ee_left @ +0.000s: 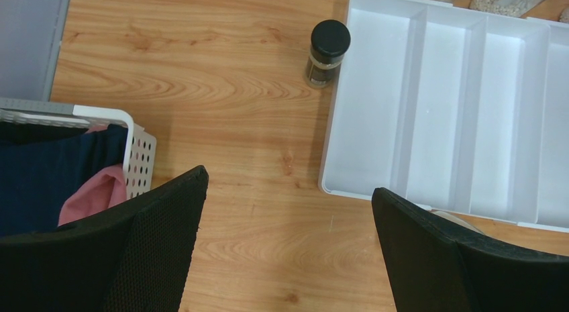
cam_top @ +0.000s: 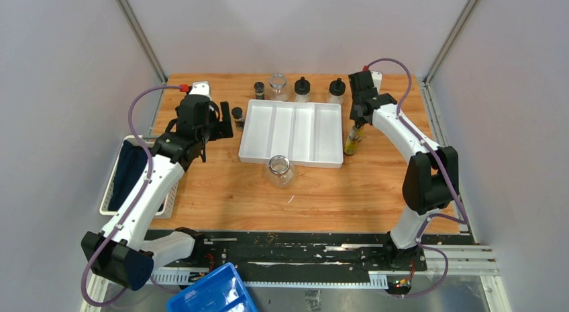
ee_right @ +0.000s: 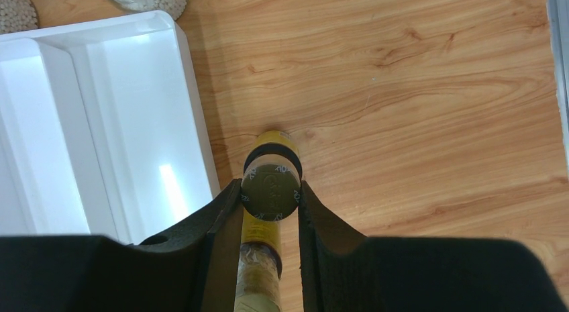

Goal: Organize the condiment bottles
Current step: Pick up the bottle from the center of the board.

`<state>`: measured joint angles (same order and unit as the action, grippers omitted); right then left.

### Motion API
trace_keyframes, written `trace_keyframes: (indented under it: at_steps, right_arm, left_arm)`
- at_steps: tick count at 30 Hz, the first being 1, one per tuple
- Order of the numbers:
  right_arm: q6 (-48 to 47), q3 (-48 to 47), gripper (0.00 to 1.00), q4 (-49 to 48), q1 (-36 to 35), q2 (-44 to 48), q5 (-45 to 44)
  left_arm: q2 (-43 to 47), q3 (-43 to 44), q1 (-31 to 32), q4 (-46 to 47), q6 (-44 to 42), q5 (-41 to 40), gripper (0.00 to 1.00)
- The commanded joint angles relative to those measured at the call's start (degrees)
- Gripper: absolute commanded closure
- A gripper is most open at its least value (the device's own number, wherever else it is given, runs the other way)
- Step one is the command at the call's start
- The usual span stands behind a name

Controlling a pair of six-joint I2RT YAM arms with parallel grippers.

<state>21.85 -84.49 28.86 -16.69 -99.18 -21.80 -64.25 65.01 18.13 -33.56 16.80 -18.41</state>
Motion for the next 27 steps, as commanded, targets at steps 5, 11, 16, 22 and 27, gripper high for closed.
trace_keyframes:
  at_steps: [5,11,16,22,27]
  right_arm:
    - [-3.78,-3.7,1.0,-2.14,0.86,1.36,-2.86]
    - [-5.24,-5.3,1.0,-2.38,0.87,1.01,-2.94]
    - [-6.54,-7.59,1.0,-2.66,0.86,0.57,-2.52]
    - [-7.36,-10.7,1.0,-2.67,0.69,-0.13,-0.83]
    - [-8.29,-14.06,1.0,-2.2,-0.06,-1.28,0.62]
  left_arm:
    - [-0.25,0.16,-0.2,0.91,1.04,0.66,0.0]
    - [-0.76,0.4,-0.24,1.21,1.04,0.83,0.0]
    - [-1.05,0.55,-0.2,1.37,1.13,0.84,0.0]
    - [-1.31,1.05,-0.2,1.48,1.29,0.92,0.0]
    - [-1.65,1.52,-0.2,1.48,1.31,0.91,0.0]
